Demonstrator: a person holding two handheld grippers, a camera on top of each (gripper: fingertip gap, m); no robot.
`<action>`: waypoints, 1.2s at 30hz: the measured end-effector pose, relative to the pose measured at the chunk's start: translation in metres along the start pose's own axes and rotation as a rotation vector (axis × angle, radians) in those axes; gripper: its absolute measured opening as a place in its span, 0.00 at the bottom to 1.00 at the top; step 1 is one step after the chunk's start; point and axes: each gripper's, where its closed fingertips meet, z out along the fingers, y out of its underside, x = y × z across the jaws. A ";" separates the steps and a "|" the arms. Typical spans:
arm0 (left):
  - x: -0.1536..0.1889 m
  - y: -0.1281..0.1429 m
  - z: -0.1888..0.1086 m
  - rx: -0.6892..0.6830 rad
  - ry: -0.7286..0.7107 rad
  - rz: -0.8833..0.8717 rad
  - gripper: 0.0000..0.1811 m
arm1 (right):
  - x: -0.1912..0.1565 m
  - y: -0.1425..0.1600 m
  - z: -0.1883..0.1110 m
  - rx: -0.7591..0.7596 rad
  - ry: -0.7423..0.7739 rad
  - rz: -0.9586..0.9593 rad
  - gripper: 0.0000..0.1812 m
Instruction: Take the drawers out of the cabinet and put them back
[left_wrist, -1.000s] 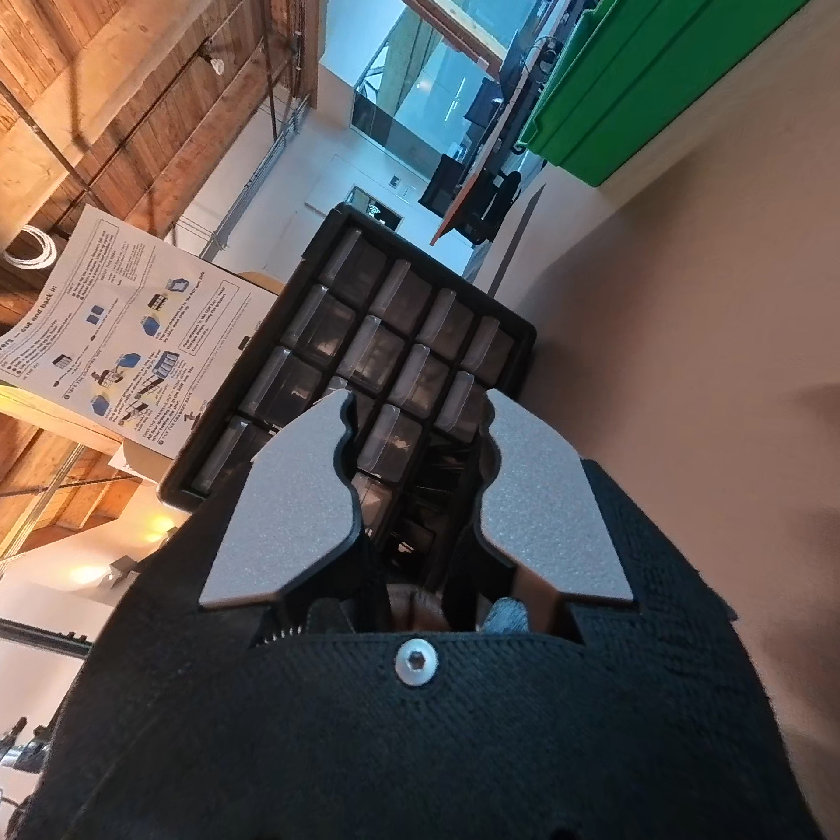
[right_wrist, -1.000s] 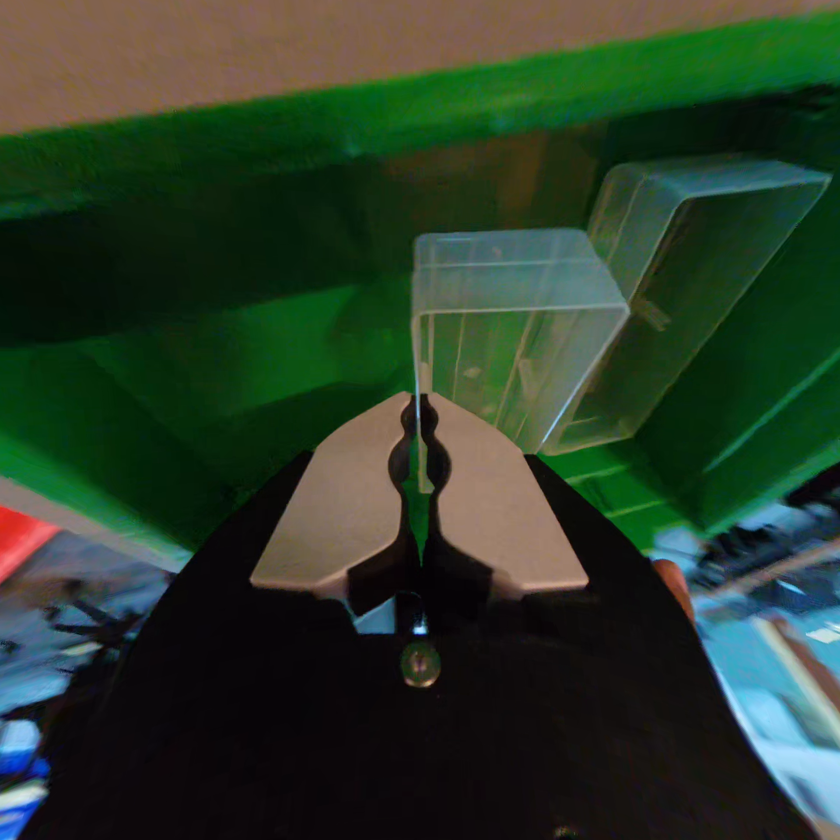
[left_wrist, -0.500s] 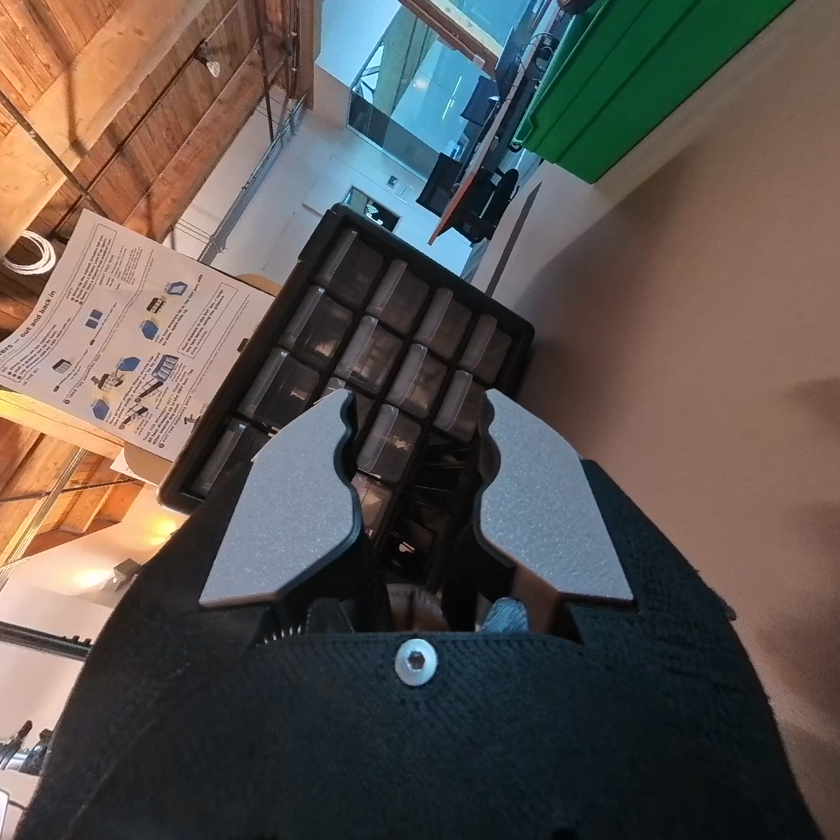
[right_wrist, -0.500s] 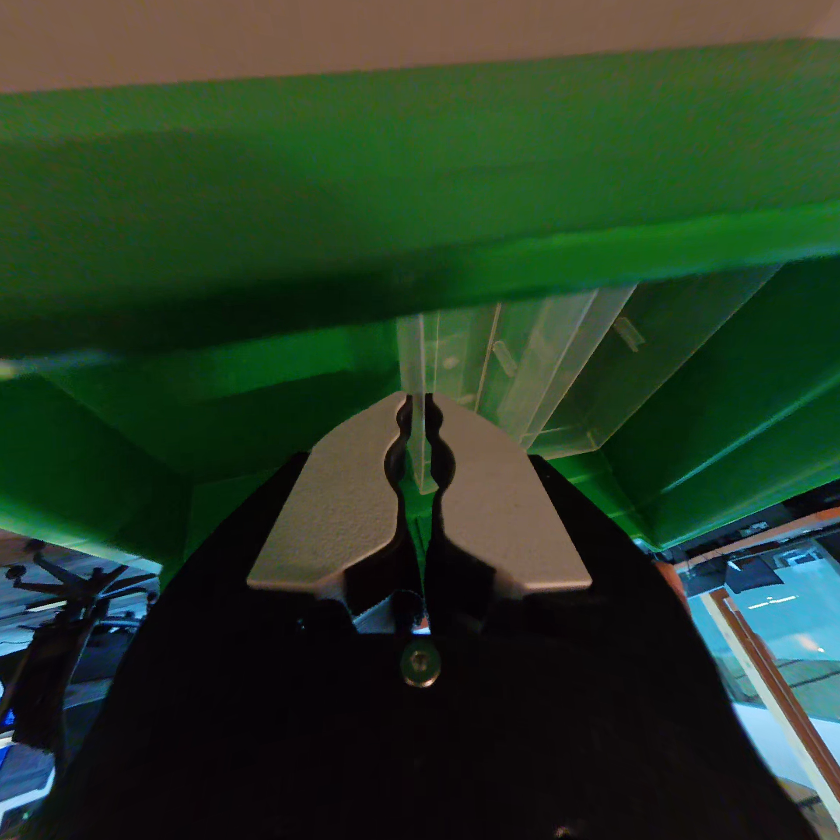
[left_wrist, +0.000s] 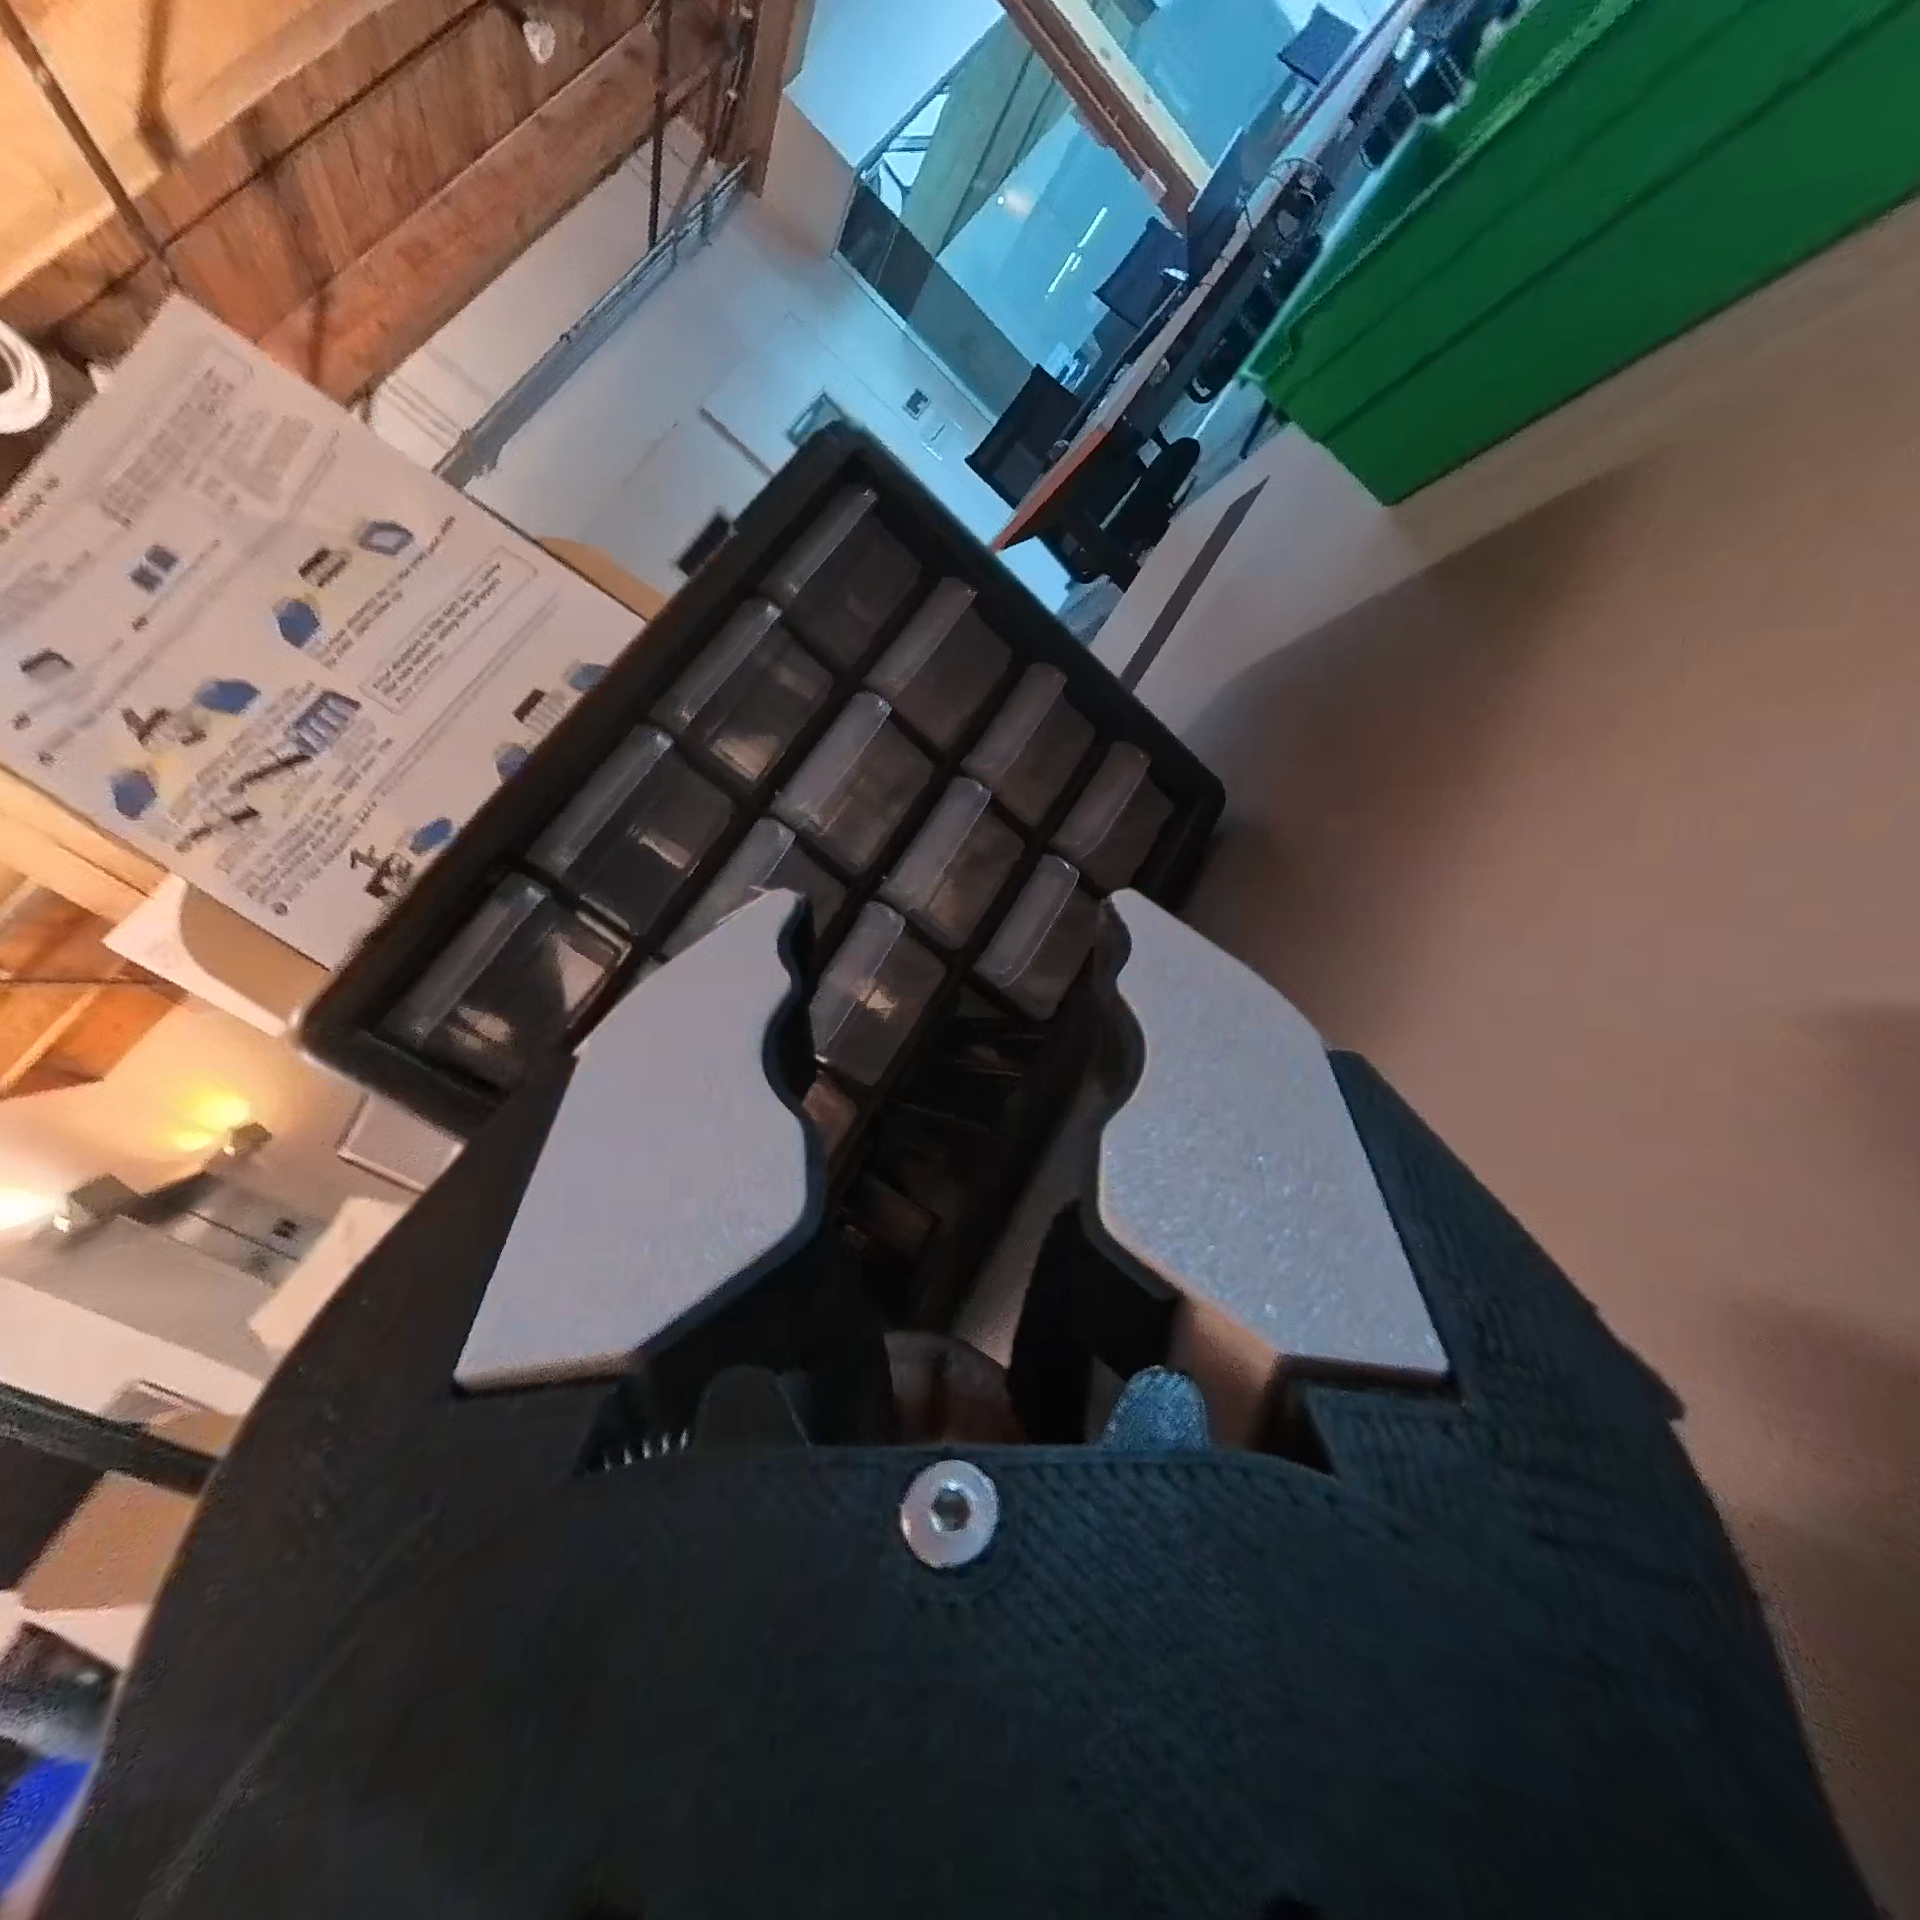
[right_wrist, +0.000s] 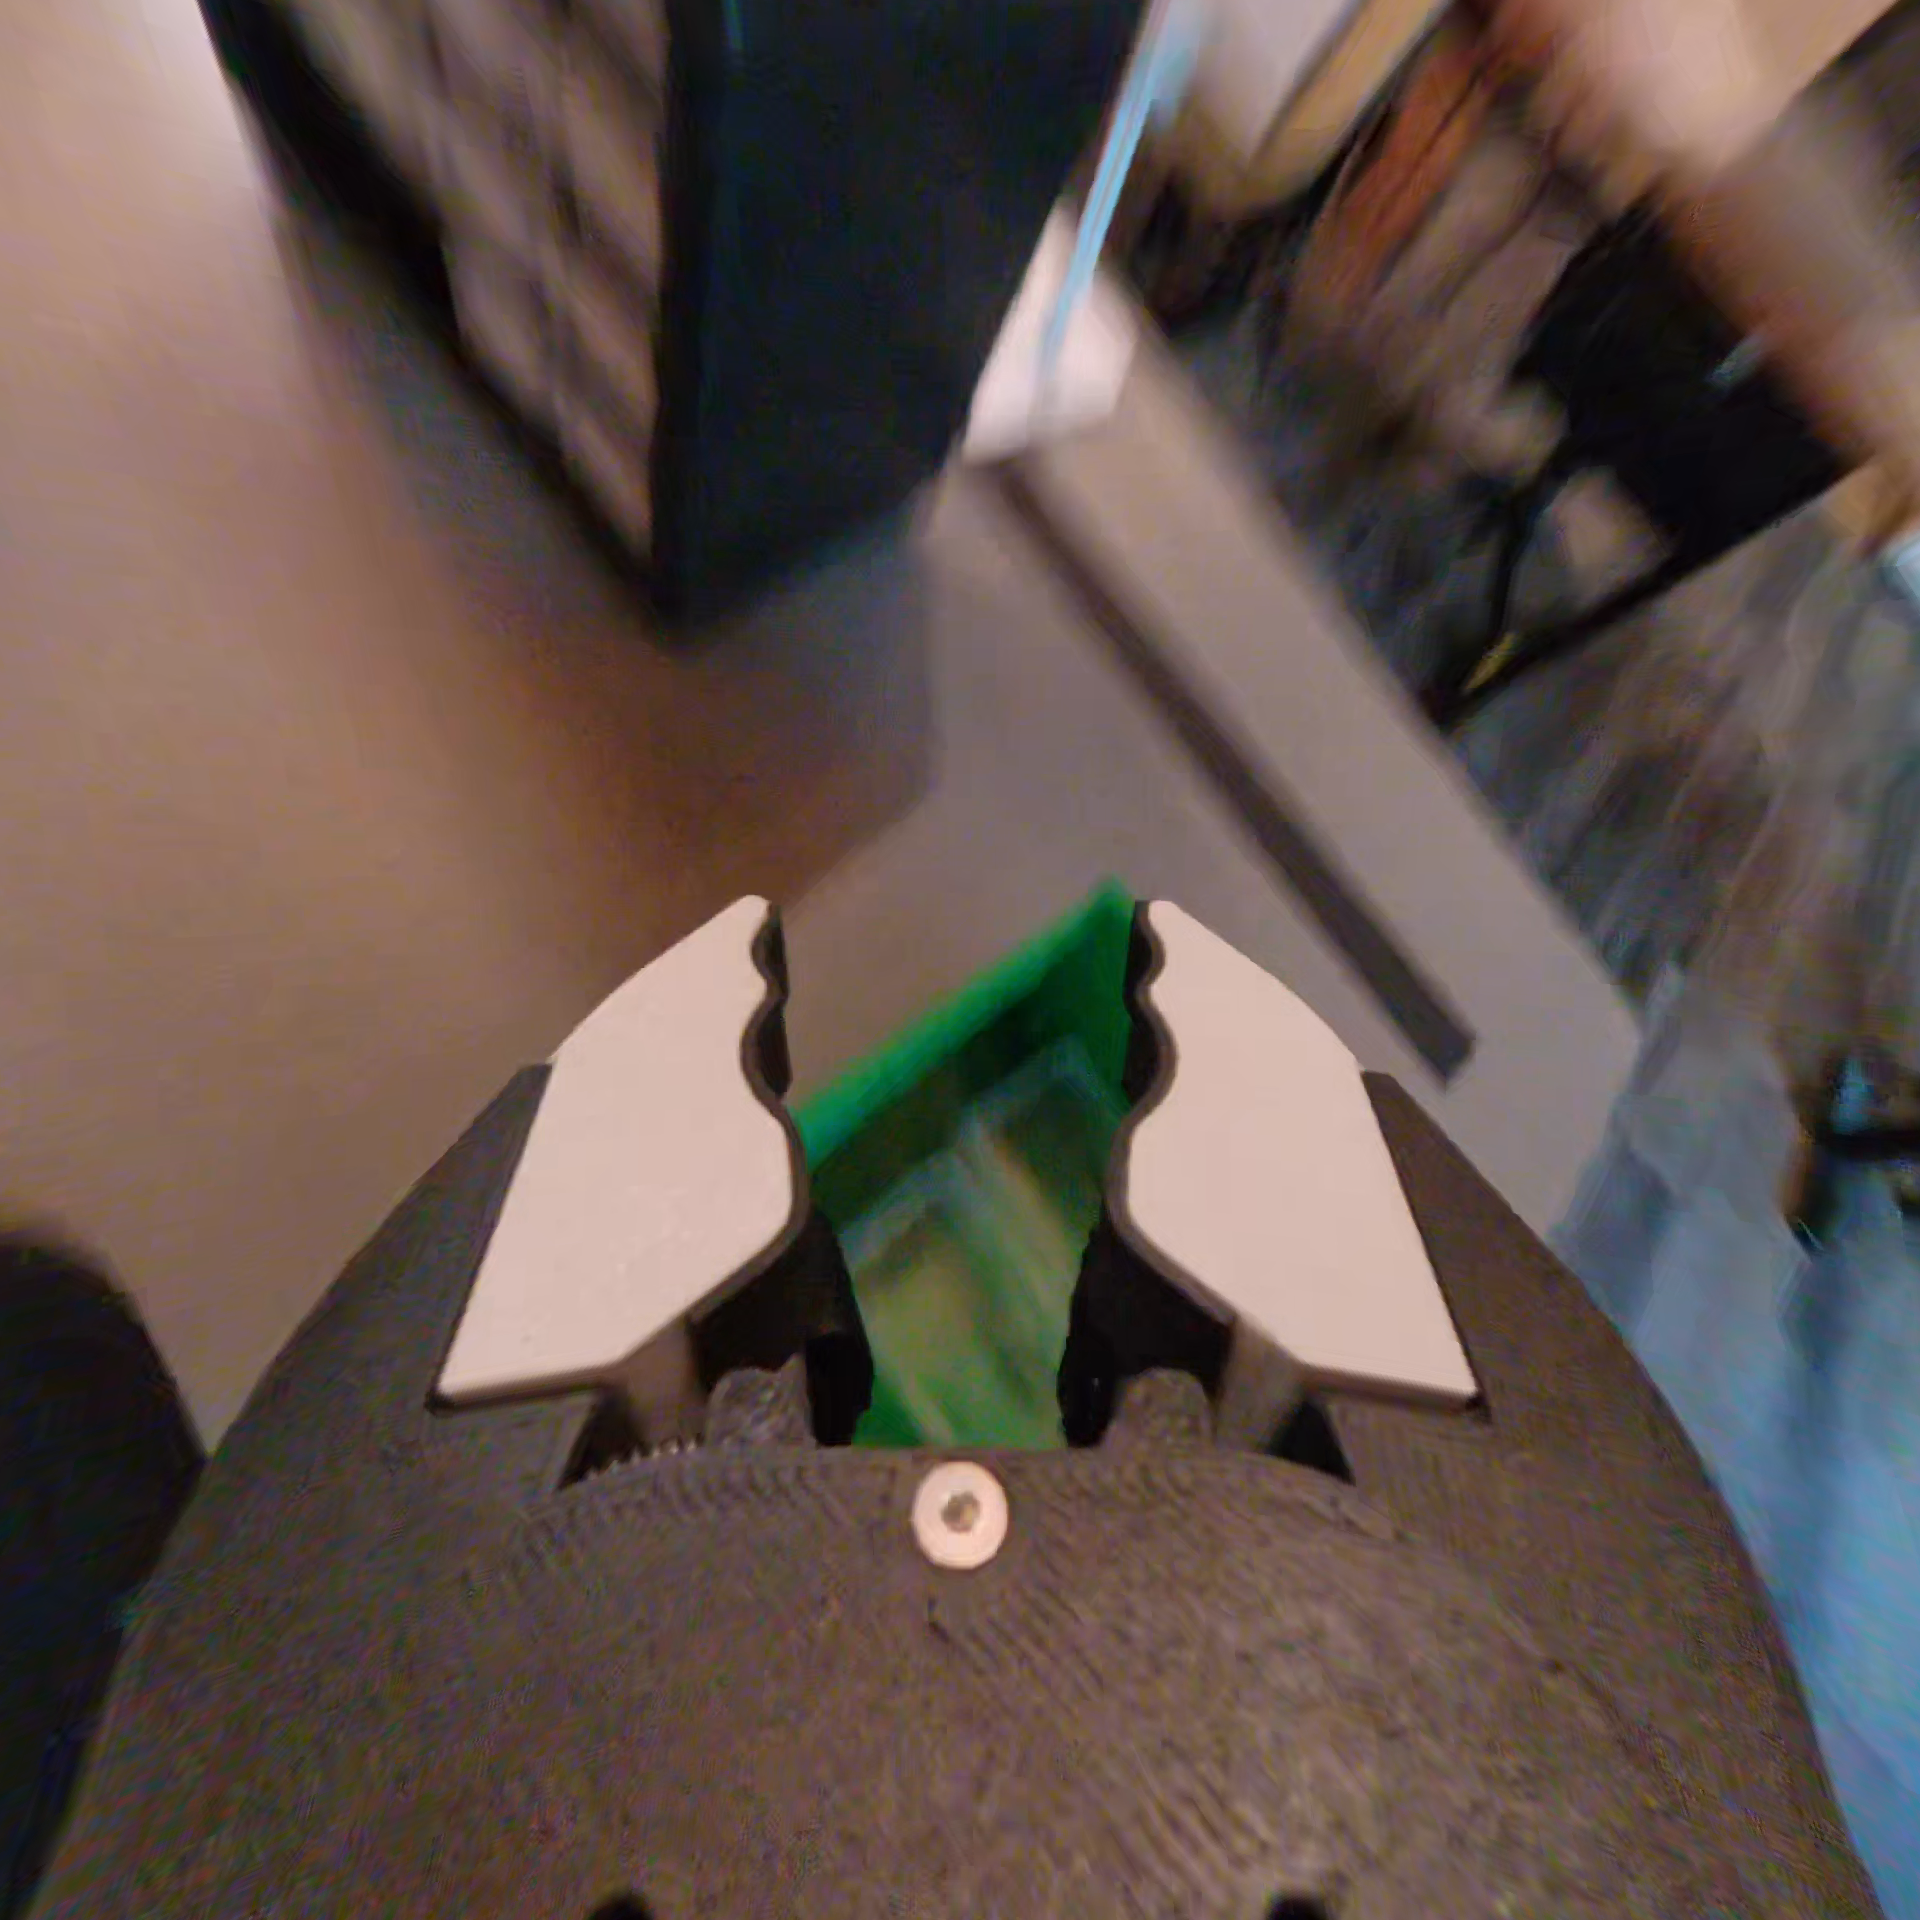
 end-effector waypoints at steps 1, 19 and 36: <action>-0.002 0.002 0.000 -0.004 -0.003 -0.031 0.29 | -0.004 -0.034 -0.011 0.184 0.039 0.053 0.34; -0.005 0.024 0.004 -0.068 0.029 -0.305 0.29 | -0.165 -0.062 0.108 0.675 -0.076 0.413 0.39; -0.090 0.018 0.019 -0.127 -0.057 -0.433 0.00 | -0.189 -0.023 0.145 0.308 -0.140 0.396 0.03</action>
